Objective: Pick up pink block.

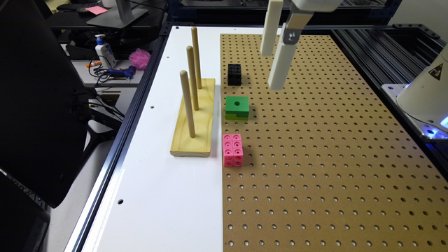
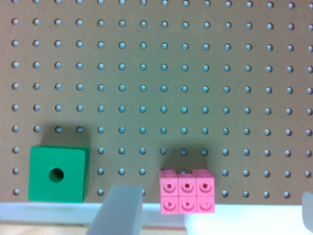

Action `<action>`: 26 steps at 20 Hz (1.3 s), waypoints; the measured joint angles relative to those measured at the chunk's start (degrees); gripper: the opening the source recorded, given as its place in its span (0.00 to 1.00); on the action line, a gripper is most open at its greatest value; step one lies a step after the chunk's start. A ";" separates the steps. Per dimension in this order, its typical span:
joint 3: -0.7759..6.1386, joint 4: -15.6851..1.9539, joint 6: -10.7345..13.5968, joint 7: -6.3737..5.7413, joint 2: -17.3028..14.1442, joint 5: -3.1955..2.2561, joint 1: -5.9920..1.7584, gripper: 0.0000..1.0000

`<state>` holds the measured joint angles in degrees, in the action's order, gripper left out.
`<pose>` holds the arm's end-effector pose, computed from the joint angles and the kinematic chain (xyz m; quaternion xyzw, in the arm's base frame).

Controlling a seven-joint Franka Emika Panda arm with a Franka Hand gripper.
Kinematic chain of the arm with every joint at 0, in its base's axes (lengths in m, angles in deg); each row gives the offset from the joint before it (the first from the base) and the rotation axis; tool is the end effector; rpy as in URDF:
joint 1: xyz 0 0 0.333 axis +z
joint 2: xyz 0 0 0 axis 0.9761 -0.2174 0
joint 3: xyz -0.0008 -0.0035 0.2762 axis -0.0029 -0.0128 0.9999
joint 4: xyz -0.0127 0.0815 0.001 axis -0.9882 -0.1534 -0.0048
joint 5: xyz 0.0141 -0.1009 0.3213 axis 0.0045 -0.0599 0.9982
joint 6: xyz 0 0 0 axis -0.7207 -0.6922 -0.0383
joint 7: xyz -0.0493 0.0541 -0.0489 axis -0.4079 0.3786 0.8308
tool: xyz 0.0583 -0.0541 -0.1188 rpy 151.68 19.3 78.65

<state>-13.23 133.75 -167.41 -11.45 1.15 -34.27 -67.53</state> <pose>0.4482 0.1468 0.3294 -0.9286 0.3706 -0.0107 0.0126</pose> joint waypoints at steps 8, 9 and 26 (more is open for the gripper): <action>0.00 0.19 -5.52 0.00 -6.46 0.00 -0.02 1.00; -0.01 0.19 -6.48 0.00 -7.52 -0.01 -0.02 1.00; -0.11 -0.71 -8.89 0.00 -10.19 -0.04 -0.26 1.00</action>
<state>-13.35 133.04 -176.29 -11.45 -9.03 -34.30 -67.78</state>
